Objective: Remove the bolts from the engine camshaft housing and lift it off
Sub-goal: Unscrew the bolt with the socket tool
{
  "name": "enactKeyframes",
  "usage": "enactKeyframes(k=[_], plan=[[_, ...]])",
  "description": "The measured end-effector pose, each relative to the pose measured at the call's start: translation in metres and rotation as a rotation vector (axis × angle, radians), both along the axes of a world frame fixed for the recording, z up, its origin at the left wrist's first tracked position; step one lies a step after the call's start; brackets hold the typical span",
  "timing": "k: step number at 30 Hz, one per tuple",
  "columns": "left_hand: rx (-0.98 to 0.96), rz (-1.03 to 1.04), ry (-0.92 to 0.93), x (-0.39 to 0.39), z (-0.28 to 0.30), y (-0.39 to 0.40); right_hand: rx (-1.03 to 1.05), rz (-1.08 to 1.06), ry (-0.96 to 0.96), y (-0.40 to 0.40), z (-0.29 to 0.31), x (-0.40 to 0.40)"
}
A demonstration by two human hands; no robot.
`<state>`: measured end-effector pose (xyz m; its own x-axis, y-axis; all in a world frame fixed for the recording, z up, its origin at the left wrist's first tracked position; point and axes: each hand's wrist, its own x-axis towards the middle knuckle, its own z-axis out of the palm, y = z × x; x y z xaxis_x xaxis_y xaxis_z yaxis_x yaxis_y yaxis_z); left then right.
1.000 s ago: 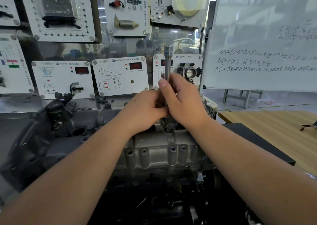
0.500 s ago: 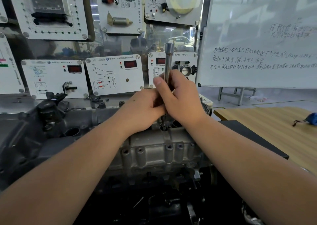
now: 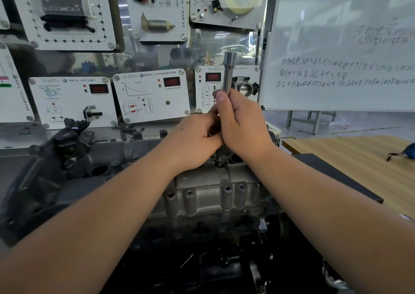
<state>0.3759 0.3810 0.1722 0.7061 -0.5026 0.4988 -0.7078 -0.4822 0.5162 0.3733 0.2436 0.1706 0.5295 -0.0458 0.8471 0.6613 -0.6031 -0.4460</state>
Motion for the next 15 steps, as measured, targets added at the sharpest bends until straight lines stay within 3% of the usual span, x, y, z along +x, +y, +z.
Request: enactKeyframes(k=[15], plan=[[-0.030, 0.018, 0.014, 0.0041, -0.0018, 0.0047, -0.051, -0.062, -0.061, 0.0019, -0.0004, -0.0006]])
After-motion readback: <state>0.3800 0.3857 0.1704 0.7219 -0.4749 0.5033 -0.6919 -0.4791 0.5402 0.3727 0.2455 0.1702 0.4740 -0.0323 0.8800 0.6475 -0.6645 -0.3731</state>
